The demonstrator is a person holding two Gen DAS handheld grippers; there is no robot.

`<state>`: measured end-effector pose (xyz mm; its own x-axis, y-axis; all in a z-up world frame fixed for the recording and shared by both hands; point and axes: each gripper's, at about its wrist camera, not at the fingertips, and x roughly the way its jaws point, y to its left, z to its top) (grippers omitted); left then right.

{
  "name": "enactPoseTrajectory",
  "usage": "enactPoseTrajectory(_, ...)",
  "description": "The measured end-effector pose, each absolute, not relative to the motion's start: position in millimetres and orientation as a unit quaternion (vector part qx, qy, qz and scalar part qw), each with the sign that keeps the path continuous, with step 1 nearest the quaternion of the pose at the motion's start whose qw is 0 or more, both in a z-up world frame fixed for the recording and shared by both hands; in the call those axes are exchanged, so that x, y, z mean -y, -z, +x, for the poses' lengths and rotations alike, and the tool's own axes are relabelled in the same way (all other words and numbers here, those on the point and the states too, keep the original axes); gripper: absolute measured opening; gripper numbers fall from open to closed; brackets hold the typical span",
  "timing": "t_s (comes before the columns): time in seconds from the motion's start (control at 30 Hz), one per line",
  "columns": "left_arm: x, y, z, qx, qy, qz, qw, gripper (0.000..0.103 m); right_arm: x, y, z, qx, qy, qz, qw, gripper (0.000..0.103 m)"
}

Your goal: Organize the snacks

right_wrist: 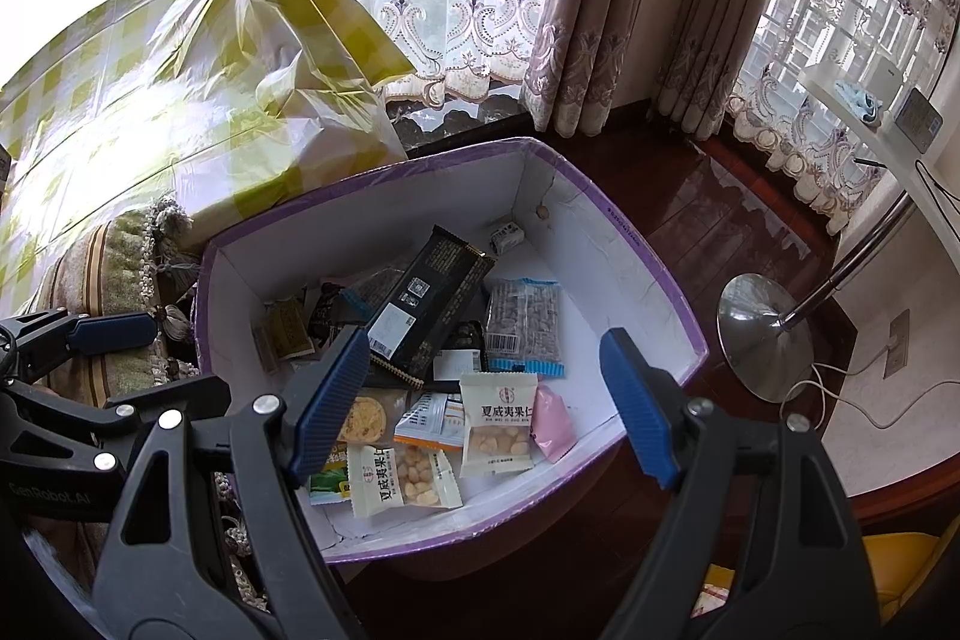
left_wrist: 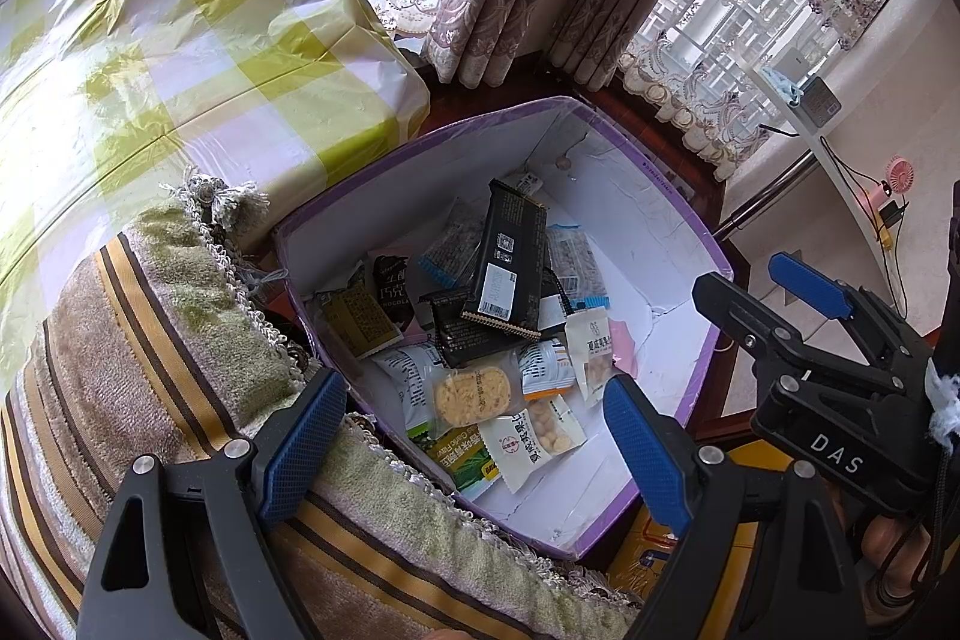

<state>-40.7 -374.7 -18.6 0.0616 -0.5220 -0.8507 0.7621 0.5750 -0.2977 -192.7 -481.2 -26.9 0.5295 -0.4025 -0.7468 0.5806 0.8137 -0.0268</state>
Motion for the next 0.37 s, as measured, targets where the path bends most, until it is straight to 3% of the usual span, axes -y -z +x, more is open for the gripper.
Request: enactPoseTrajectory(0.37,368.7,7.2,-41.3,-0.502,0.468,0.092,0.721,0.089,480.6,28.8,-194.9,-0.393,0.285,0.115,0.867,0.081)
